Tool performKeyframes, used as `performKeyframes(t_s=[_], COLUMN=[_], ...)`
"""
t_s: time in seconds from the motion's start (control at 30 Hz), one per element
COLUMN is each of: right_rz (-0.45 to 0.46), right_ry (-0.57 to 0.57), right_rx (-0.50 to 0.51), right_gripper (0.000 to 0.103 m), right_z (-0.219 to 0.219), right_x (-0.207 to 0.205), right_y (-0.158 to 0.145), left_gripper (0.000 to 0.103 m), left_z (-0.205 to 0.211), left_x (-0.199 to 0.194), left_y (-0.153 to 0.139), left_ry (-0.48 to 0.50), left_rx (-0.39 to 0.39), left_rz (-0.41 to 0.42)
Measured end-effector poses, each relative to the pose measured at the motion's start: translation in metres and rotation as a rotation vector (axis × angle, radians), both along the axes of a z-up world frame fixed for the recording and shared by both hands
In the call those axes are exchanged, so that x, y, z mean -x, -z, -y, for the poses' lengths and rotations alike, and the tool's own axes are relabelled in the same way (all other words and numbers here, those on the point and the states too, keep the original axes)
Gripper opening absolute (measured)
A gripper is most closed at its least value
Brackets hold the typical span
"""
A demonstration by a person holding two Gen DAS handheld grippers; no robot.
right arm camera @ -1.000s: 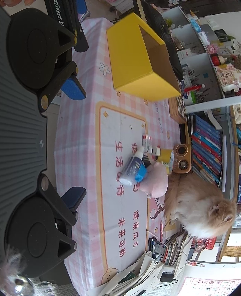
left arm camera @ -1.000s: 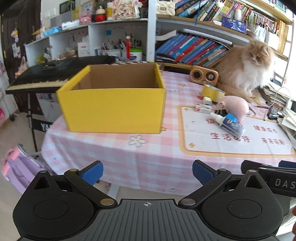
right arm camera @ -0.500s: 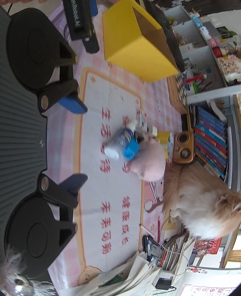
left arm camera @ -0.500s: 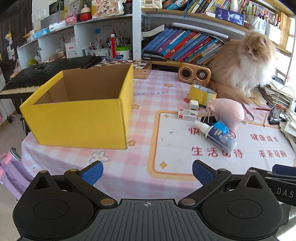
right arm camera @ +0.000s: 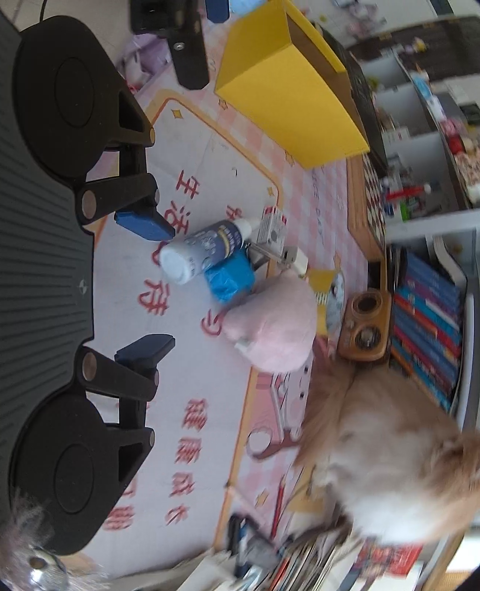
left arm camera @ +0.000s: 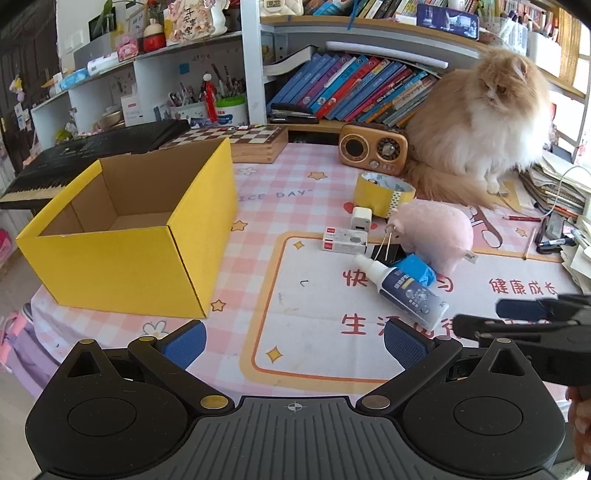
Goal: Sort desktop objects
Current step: 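Reach the right tool to the white spray bottle and grasp it, then grasp the blue cloth with the left tool while the right tool lifts the bottle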
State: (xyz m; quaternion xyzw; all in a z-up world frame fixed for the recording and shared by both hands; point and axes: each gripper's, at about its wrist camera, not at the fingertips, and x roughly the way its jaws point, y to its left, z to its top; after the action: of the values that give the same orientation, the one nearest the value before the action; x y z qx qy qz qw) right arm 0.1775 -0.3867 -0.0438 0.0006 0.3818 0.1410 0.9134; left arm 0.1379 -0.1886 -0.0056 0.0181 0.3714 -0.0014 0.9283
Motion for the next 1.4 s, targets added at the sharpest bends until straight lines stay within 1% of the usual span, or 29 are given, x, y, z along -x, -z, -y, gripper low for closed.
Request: performKeyframes(t_s=[0.13, 0.2, 0.33, 0.4, 0.5, 0.67, 0.7, 0.77, 0.83, 0.9, 0.97, 1.07, 1.23, 1.4], right_rz=[-0.008, -0.023, -0.042, -0.060, -0.084, -0.071, -0.066, -0.066, -0.081, -0.112, -0.122, -0.128, -0.129, -0.108], right_ry=[-0.096, -0.143, -0.216, -0.244, -0.273, -0.304, -0.305, -0.320, -0.325, -0.334, -0.343, -0.324, -0.236, -0.124], right_rx=[0.009, 0.025, 0.066, 0.082, 0.093, 0.108, 0.114, 0.114, 0.106, 0.075, 0.049, 0.025, -0.006, 0.010], right_gripper=[0.055, 0.050, 0.047, 0.043, 0.040, 0.039, 0.033, 0.031, 0.031, 0.031, 0.031, 0.031, 0.031, 0.031], right_z=[-0.010, -0.017, -0.029, -0.034, -0.038, -0.047, -0.048, -0.051, -0.051, -0.049, -0.045, -0.035, -0.005, 0.028], right_x=[-0.017, -0.026, -0.041, -0.047, -0.057, -0.066, -0.067, -0.068, -0.067, -0.065, -0.058, -0.045, -0.022, -0.004], right_y=[0.006, 0.011, 0.020, 0.025, 0.031, 0.034, 0.034, 0.034, 0.033, 0.030, 0.025, 0.017, 0.005, -0.006], left_gripper=[0.103, 0.103, 0.103, 0.103, 0.103, 0.103, 0.103, 0.103, 0.103, 0.103, 0.103, 0.103, 0.102, 0.102], left_z=[-0.001, -0.003, -0.009, -0.013, -0.018, -0.026, -0.027, -0.029, -0.030, -0.030, -0.028, -0.023, -0.006, 0.017], left_x=[-0.003, -0.004, -0.005, -0.006, -0.005, -0.003, -0.003, -0.002, -0.003, -0.004, -0.007, -0.012, -0.023, -0.037], left_y=[0.000, 0.001, 0.001, 0.001, 0.001, 0.000, 0.000, -0.001, -0.001, 0.000, 0.002, 0.006, 0.015, 0.022], left_ry=[-0.045, -0.067, -0.108, -0.131, -0.161, -0.204, -0.210, -0.221, -0.225, -0.218, -0.204, -0.174, -0.093, -0.007], left_rx=[0.003, -0.004, -0.006, -0.002, -0.002, 0.000, 0.000, 0.001, 0.006, 0.009, 0.011, 0.020, 0.041, 0.062], left_rz=[-0.008, -0.011, -0.011, -0.014, -0.017, -0.020, -0.020, -0.018, -0.019, -0.022, -0.026, -0.036, -0.049, -0.047])
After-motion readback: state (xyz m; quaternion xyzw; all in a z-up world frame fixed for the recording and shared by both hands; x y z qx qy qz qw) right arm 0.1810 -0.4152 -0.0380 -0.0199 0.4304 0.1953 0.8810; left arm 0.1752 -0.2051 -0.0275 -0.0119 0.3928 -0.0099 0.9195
